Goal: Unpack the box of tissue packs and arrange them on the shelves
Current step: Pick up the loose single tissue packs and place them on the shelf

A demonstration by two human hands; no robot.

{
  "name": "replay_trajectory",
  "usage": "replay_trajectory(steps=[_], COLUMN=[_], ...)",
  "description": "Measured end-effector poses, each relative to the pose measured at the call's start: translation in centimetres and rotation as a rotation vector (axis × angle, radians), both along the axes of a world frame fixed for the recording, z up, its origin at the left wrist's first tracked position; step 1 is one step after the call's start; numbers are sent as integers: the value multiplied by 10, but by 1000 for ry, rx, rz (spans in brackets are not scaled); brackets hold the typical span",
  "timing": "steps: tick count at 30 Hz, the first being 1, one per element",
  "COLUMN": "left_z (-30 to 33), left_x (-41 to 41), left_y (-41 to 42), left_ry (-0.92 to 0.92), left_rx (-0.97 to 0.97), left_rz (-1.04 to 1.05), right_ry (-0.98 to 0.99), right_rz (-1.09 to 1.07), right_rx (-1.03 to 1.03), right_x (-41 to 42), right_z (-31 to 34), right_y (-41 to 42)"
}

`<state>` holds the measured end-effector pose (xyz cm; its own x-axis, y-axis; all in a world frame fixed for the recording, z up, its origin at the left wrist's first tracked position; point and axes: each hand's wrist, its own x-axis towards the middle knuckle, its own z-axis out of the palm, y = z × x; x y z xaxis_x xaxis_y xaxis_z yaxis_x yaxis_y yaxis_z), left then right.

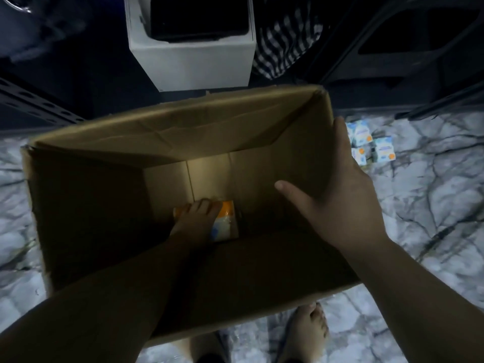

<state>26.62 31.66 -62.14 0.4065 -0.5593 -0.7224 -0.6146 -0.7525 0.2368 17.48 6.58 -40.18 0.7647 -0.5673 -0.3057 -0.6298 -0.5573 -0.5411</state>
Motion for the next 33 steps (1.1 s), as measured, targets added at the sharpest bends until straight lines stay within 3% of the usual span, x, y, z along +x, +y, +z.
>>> replay_trajectory(steps=[4,8,18,24,27,30,33], left_z=[-3,-2,22,121,191,264,340], left_x=[5,17,25,33,35,29,19], left_y=[-4,-9,-6,-2,6,17,26], left_ry=[-77,-161,-220,-244,-237,-249,-267], left_rx=[-5,-91,-85,-225,-312,-320,-332], left_rz=[-66,105,108,212,257,271,270], right_ry=[-14,-14,1,32,146,299,271], right_rz=[6,8,18,23,73,124,173], right_rx=[-5,-12,-20,16,72,37,61], right_x=[-1,-2,-1,-2,0,2,4], right_z=[-1,-2,1,9,28,65,127], right_y=[0,0,0,-1,-3,-7,-2])
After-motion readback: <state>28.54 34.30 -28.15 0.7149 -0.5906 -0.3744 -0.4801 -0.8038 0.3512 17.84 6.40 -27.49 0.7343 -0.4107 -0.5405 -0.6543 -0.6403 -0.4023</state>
